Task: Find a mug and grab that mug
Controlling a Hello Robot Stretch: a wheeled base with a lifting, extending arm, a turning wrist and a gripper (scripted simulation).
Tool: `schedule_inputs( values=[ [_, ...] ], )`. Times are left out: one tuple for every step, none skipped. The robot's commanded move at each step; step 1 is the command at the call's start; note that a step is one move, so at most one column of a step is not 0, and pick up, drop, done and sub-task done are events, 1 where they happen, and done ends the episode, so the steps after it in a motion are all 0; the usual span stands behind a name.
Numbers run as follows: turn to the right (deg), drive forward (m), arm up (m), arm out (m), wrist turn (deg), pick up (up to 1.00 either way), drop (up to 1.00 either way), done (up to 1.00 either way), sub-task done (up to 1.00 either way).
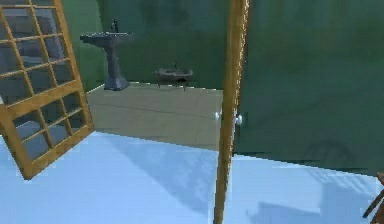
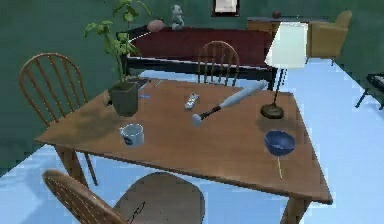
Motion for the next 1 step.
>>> schedule_inputs(
  values=[
    [15.0,0.0,0.0,0.0,0.0,0.0,0.0,0.0,0.0]
  ],
)
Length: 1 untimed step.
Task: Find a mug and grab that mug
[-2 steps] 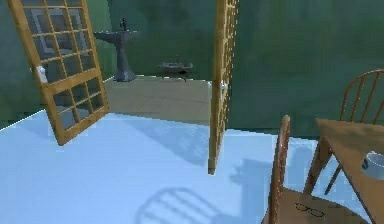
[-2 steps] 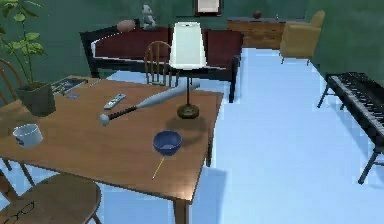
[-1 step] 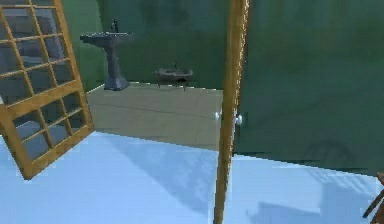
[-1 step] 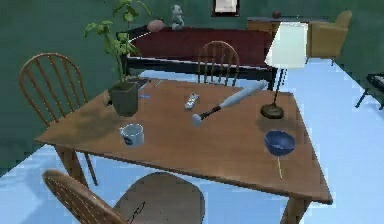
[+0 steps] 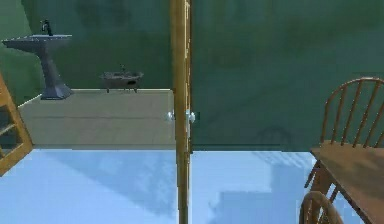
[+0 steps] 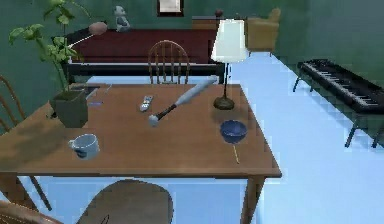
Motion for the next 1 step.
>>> schedule_inputs(
  values=[
    [0.0,0.25,0.0,0.0,0.0,0.0,0.0,0.0,0.0]
  ],
)
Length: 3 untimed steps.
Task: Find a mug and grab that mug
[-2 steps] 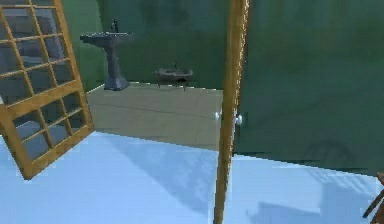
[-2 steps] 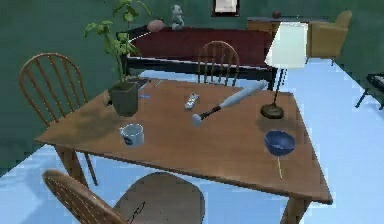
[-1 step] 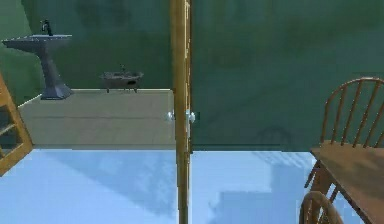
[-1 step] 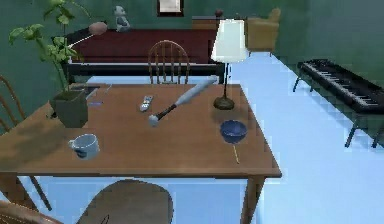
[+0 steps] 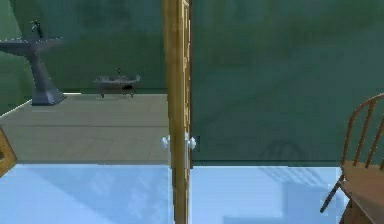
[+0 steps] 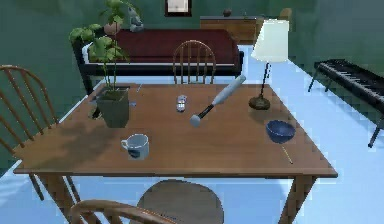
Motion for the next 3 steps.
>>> schedule_inputs(
  values=[
    [12.0,0.0,0.0,0.0,0.0,0.0,0.0,0.0,0.0],
    [0.0,0.3,0.0,0.0,0.0,0.0,0.0,0.0,0.0],
    [9.0,0.0,0.0,0.0,0.0,0.0,0.0,0.0,0.0]
  ],
)
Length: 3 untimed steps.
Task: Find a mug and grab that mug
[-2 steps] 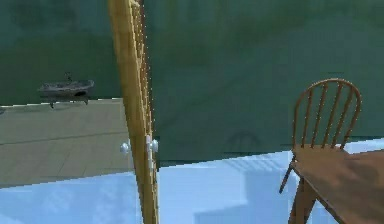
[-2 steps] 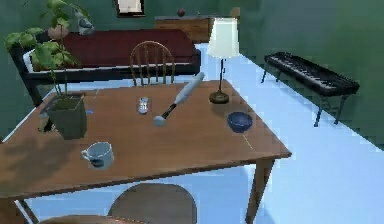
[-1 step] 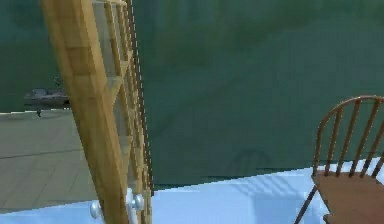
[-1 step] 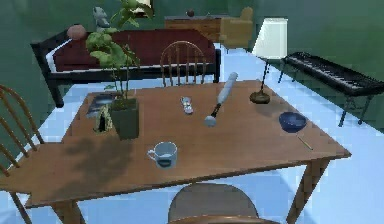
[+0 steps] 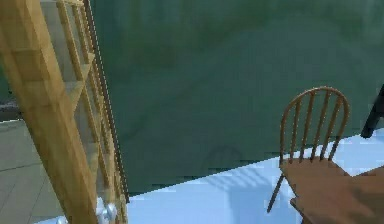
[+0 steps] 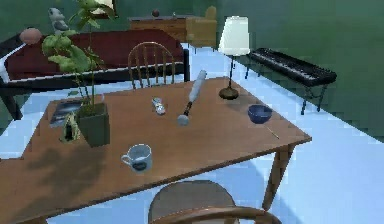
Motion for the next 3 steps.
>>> schedule_inputs(
  values=[
    [0.0,0.2,0.0,0.0,0.0,0.0,0.0,0.0,0.0],
    [0.0,0.0,0.5,0.0,0.0,0.0,0.0,0.0,0.0],
    [0.0,0.0,0.34,0.0,0.0,0.0,0.0,0.0,0.0]
  ],
)
